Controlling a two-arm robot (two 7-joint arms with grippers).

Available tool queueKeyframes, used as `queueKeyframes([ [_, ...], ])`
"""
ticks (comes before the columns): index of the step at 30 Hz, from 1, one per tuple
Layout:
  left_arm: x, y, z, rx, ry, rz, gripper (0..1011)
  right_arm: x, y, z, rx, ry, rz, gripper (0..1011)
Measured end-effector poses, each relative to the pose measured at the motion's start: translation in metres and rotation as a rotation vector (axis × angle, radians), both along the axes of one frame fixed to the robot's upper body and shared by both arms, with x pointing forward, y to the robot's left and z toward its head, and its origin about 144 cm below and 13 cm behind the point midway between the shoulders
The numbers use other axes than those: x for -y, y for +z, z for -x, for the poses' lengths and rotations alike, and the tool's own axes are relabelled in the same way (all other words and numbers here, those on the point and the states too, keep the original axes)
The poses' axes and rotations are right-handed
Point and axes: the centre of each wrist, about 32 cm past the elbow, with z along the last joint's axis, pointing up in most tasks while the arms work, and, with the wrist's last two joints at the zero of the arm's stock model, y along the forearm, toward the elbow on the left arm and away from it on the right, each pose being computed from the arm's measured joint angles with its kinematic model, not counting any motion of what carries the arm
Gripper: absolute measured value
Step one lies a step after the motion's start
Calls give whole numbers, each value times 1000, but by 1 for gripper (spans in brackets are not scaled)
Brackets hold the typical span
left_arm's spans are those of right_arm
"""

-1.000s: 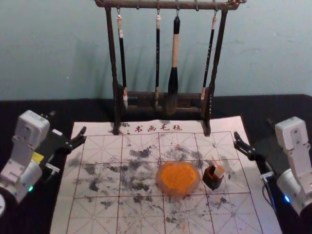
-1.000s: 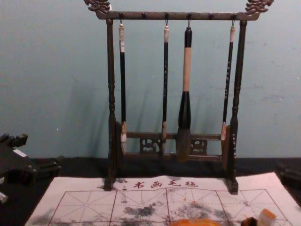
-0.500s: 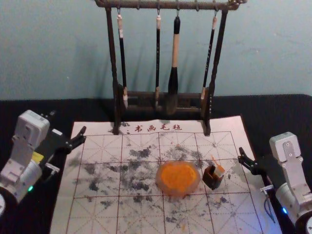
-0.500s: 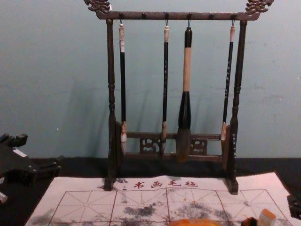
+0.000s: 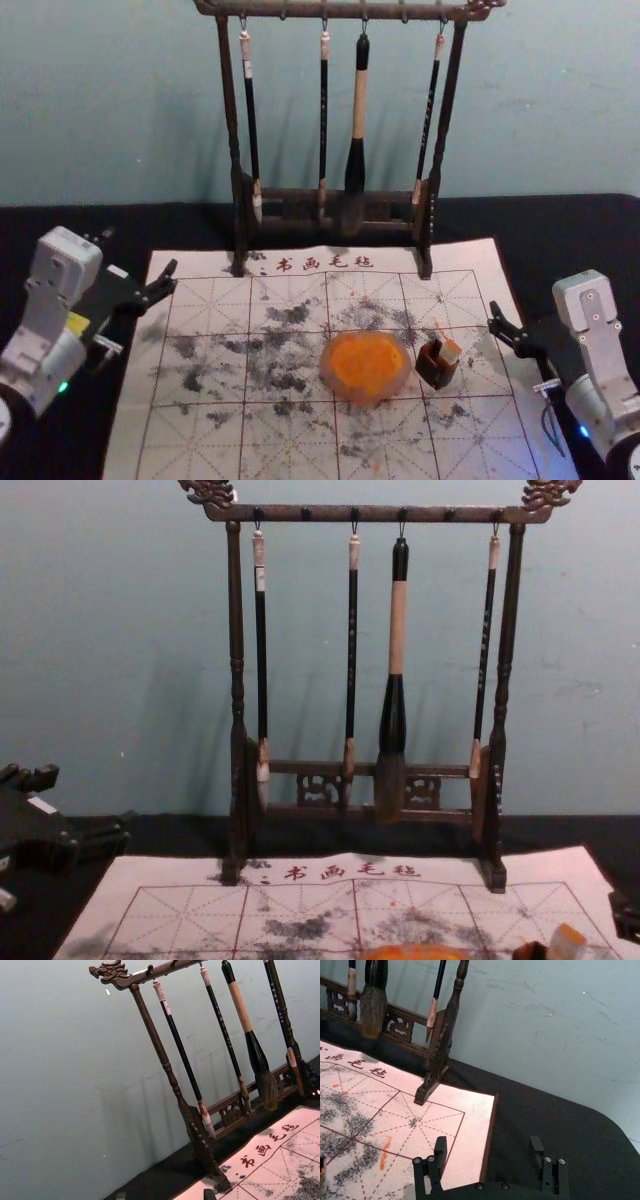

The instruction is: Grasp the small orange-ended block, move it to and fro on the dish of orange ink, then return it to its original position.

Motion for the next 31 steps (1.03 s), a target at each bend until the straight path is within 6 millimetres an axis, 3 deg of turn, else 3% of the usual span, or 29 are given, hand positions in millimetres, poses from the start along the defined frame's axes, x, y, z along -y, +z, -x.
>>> queueKeyframes([
  [31, 0, 0, 0, 0, 0, 0, 1001, 0, 1, 0, 2, 2, 0, 1002],
])
